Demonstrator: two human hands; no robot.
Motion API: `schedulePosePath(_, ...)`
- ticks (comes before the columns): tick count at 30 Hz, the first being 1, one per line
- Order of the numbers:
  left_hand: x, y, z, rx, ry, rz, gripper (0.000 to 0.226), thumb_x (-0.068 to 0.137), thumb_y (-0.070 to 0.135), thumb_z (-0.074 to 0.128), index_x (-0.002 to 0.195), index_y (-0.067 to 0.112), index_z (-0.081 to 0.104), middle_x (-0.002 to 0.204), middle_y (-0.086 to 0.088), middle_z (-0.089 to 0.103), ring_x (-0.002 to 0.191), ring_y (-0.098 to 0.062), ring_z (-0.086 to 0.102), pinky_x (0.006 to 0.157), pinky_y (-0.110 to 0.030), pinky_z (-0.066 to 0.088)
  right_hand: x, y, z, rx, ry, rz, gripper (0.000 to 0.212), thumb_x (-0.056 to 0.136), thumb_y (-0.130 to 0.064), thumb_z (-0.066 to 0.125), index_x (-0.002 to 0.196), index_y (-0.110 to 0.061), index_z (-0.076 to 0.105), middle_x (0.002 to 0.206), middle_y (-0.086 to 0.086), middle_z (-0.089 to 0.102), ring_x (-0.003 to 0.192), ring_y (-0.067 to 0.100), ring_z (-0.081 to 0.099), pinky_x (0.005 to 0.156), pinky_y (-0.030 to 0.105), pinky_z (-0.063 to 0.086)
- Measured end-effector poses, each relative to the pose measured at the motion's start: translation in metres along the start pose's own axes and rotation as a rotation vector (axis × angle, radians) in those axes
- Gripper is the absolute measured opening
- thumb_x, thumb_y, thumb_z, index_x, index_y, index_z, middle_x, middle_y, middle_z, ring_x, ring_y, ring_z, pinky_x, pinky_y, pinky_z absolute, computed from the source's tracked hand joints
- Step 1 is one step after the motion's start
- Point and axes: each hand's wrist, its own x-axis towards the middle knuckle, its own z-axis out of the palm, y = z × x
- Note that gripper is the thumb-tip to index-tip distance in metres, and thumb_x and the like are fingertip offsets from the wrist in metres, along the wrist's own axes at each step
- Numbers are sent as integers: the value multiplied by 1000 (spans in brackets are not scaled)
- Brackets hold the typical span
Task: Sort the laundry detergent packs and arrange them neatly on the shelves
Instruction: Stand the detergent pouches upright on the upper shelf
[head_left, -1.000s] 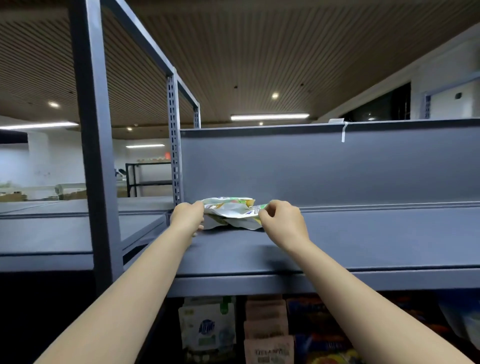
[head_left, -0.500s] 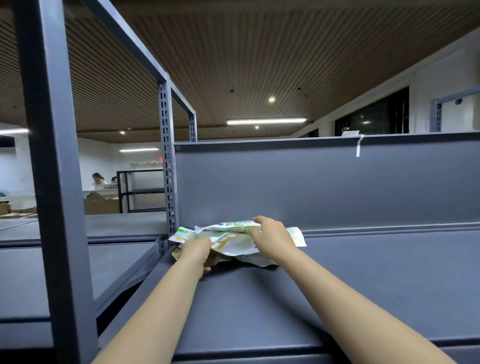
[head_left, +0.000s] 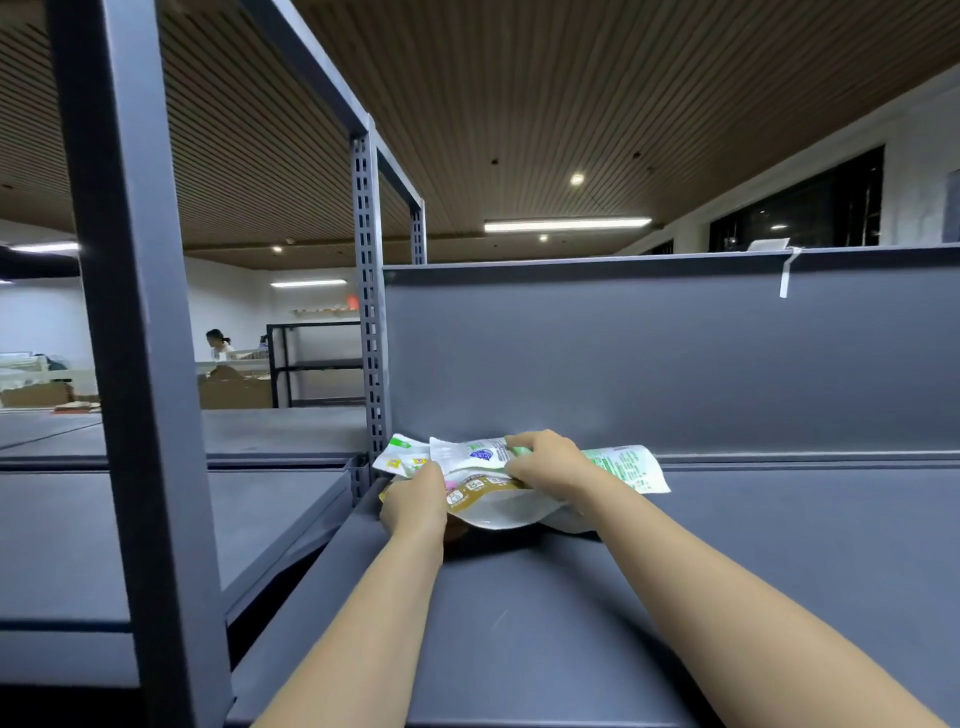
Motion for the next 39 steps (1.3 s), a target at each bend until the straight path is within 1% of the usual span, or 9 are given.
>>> schedulePosePath(5,-2,-3,1,-40,-75,-43,13,78,19,50,79,10,60,100,-9,65,88,-27,57,72,-31,41,-3,9,4,-159,-6,-24,49,95,-18,38,139,-38,44,139,-1,50,120,22,50,93,29,43)
schedulePosePath(10,3,-6,-1,-22,-82,-36,26,82,11,50,104,3,60,104,-12,66,91,-31,64,79,-34,53,-16,11,5,-41,220,-44,39,95,-15,34,123,-24,61,119,6,62,111,30,53,81,33,44)
schedulePosePath(15,-5,-4,-2,42,-29,50,11,86,4,45,77,6,51,97,-14,56,78,-26,48,65,-27,39,-35,12,0,71,527,-1,27,97,-17,31,108,-17,56,101,12,64,93,35,54,67,35,37)
schedulePosePath(21,-21,6,-9,92,-58,140,35,90,4,39,121,-3,54,122,-24,57,99,-35,58,81,-33,47,-59,25,-20,286,683,5,19,97,-13,34,95,-12,53,96,12,62,78,30,45,64,33,32)
schedulePosePath(23,-26,8,-12,114,-44,161,37,86,2,37,118,-1,56,120,-22,59,104,-37,59,85,-42,52,-70,32,-26,338,730,-21,18,97,-13,33,86,-13,48,86,13,59,77,31,46,64,33,31)
schedulePosePath(26,-41,7,-17,97,-42,210,31,91,5,38,116,-2,55,110,-13,60,81,-30,59,63,-30,49,-88,39,-31,381,764,-65,19,98,-13,35,81,-14,43,76,5,52,74,29,44,60,32,25)
schedulePosePath(29,-55,3,-24,-2,12,222,25,93,14,39,103,3,59,102,-14,61,82,-31,60,75,-34,51,-107,42,-33,418,817,-101,19,96,-10,36,79,-13,44,76,3,52,70,26,42,55,30,17)
schedulePosePath(34,-86,-7,-46,-26,175,329,25,86,24,42,70,10,54,71,-17,55,66,-43,44,58,-32,41,-147,48,-31,485,924,-113,22,95,-11,40,73,-14,41,61,-6,47,58,14,42,51,27,29)
schedulePosePath(39,-122,-12,-66,-158,218,393,19,81,27,40,66,21,50,66,7,58,60,-19,55,54,-28,44,-190,54,-33,509,990,-126,18,96,-16,41,79,-18,47,65,-12,50,60,6,45,50,25,29)
